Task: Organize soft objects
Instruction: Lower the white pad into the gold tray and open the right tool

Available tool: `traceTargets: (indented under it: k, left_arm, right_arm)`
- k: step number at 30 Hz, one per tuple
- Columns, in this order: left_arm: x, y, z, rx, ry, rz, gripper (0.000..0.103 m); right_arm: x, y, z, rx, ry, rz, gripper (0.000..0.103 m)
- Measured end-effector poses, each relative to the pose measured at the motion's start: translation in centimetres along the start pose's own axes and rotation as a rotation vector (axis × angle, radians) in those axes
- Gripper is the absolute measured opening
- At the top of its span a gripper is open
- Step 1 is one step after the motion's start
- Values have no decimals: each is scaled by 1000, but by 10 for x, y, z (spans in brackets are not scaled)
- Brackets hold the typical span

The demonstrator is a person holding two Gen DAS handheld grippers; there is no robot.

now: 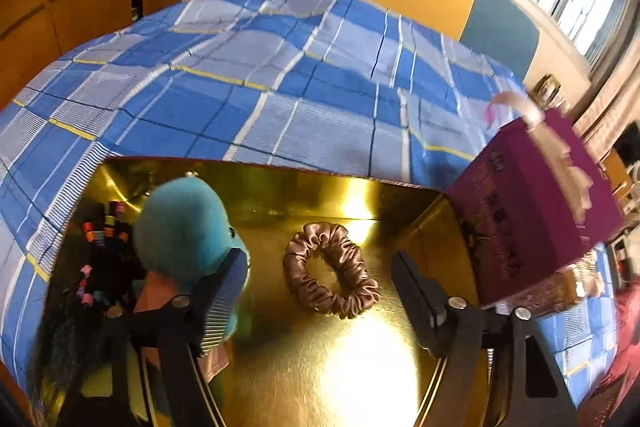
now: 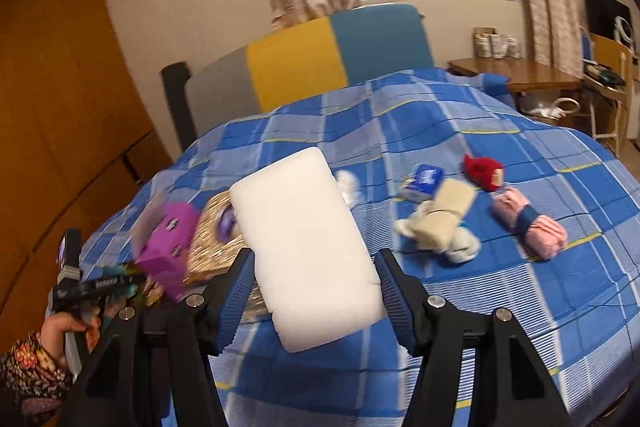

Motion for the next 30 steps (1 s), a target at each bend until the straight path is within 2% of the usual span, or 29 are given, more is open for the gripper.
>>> traceTargets:
  k: [2,7,12,17,24,30]
  left_arm:
    - [-1,17,-1,-44,-3,-1,84]
    - [-2,51,-11,-129,1,-38,88]
    - [21,84,-32,-206,9,64,93]
    - [38,98,-53,-220,-2,113,94]
    - [68,106,-70,-206,82,161,94]
    - [91,120,-72,-232,155,175,94]
  right_arm:
    - [19,-2,-12,27,19,30,62]
    - [75,-17,-48,126,65,122,62]
    - [126,-34,-86,231,97,199,62]
    - [180,-52,-123,328,161,246,62]
    - [225,-89,-168,464,246,235,62]
    - [247,-127,-201,570,286,155,62]
Point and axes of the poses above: each gripper's, at about its wrist camera, not at the fingertips, and y roughly against the way its jaws point, x to its left, z to its top, the point moved 10 cm from there along -y, roughly the way its jaws point, and after that the axes turned 11 degrees about -y, right-handed, at the moved point
